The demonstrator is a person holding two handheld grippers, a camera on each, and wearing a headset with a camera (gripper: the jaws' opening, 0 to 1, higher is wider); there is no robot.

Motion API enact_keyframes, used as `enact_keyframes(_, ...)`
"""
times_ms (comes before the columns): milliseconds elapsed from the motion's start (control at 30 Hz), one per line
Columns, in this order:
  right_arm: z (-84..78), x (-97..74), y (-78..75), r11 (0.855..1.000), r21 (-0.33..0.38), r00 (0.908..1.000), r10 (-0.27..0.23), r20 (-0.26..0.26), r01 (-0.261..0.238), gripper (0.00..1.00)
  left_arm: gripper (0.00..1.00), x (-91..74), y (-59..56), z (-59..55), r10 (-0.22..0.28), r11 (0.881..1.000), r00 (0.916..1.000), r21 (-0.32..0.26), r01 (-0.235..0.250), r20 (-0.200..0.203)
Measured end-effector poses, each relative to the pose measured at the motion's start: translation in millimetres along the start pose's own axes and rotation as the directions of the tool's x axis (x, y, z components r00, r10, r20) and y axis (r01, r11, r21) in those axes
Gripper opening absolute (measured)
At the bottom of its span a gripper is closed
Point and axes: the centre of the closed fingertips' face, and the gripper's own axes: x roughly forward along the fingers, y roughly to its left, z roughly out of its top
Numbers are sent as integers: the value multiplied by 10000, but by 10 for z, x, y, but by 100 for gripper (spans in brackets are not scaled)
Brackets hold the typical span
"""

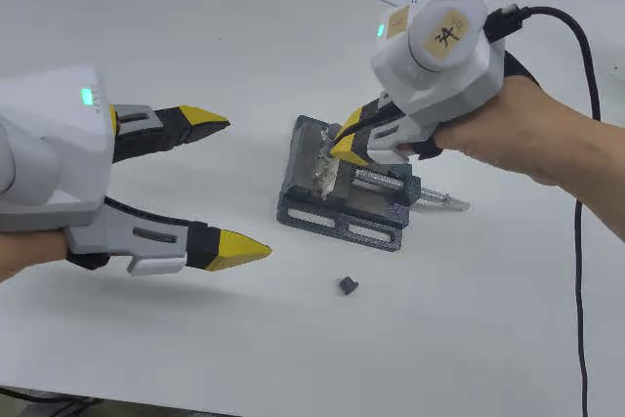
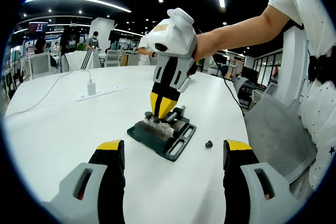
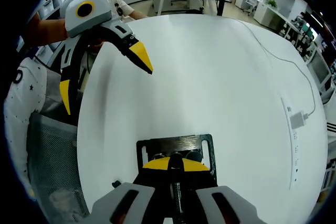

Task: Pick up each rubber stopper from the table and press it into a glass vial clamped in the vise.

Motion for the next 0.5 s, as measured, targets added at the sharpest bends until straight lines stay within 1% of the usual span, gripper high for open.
enact_keyframes(167, 5, 10, 1, 9999, -135, 9999, -8, -106, 6, 1, 75, 1, 0, 3, 4, 10000, 10000, -8, -4, 23)
enact_keyframes(367, 3, 8, 12, 10000, -45, 9999, 69, -150, -69, 1, 75, 8, -6, 14, -7, 10000, 10000, 18, 7, 49)
enact_keyframes(500, 5, 15, 14, 9998, -154, 9997, 81, -230, -85, 1, 75, 5, -8, 17, -3, 10000, 10000, 13, 3, 56)
